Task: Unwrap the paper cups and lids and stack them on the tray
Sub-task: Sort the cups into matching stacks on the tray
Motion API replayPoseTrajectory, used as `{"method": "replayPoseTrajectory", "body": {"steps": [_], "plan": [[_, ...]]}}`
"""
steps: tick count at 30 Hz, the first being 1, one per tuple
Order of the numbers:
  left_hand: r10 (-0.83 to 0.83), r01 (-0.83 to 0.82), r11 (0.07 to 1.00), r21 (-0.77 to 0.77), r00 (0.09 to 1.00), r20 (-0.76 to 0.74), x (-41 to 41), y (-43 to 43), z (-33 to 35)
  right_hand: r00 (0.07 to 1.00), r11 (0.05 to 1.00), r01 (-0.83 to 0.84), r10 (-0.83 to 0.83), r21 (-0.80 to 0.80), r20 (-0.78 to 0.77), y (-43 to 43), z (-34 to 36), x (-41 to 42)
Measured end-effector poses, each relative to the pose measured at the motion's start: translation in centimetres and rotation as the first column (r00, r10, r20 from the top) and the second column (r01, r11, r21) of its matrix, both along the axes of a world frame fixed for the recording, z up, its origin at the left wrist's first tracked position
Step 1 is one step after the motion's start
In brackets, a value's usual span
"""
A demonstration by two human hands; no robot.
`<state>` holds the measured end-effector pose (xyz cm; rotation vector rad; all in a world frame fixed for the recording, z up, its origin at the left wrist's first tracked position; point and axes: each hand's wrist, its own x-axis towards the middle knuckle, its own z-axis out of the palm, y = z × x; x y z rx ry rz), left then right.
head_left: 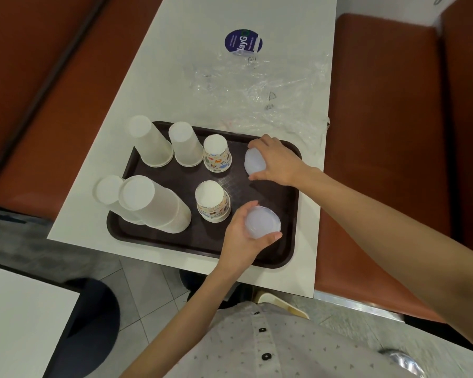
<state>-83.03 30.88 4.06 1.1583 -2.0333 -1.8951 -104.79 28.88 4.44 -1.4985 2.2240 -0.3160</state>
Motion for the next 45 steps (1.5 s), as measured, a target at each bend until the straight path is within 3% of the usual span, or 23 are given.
{"method": "replayPoseTrajectory", "body": {"steps": [10,14,20,25,30,33,37,45], "plan": [[-0.045,0.046,0.997,0.057,0.999,-0.026,0.2,0.5,-0.2,0.997,0.994,-0.02,0.012,-0.109,-0.071,1.9,-0.4,0.3],[-0.055,0.057,0.996,0.064,0.998,-0.025,0.5,0.6,-0.6,0.99,0.995,-0.084,0.077,-0.057,-0.123,2.5,-0.8,0.3],[-0.056,0.058,0.997,0.059,0.998,-0.025,0.6,0.7,-0.8,0.992,0.996,-0.047,0.038,-0.077,-0.118,2.2,-0.9,0.5],[-0.051,0.053,0.997,0.059,0.998,-0.034,0.6,0.7,-0.7,0.999,0.995,-0.006,0.002,-0.099,-0.041,2.5,0.0,0.4],[-0.063,0.064,0.998,0.021,0.998,-0.031,0.2,0.5,-0.3,0.989,0.963,0.134,-0.118,-0.235,0.084,4.5,3.2,1.1],[-0.057,0.057,0.998,-0.012,0.998,-0.026,-0.1,0.3,0.1,0.958,0.973,0.21,-0.186,-0.095,0.218,7.1,4.9,2.9],[-0.104,0.103,0.992,-0.067,0.994,-0.018,-1.1,0.3,0.8,0.924,0.982,0.133,-0.171,0.131,0.343,10.3,5.2,6.1],[-0.171,0.172,0.982,-0.085,0.985,0.019,-1.8,0.9,1.1,0.887,0.976,0.184,-0.218,0.12,0.407,11.6,4.7,5.9]]}}
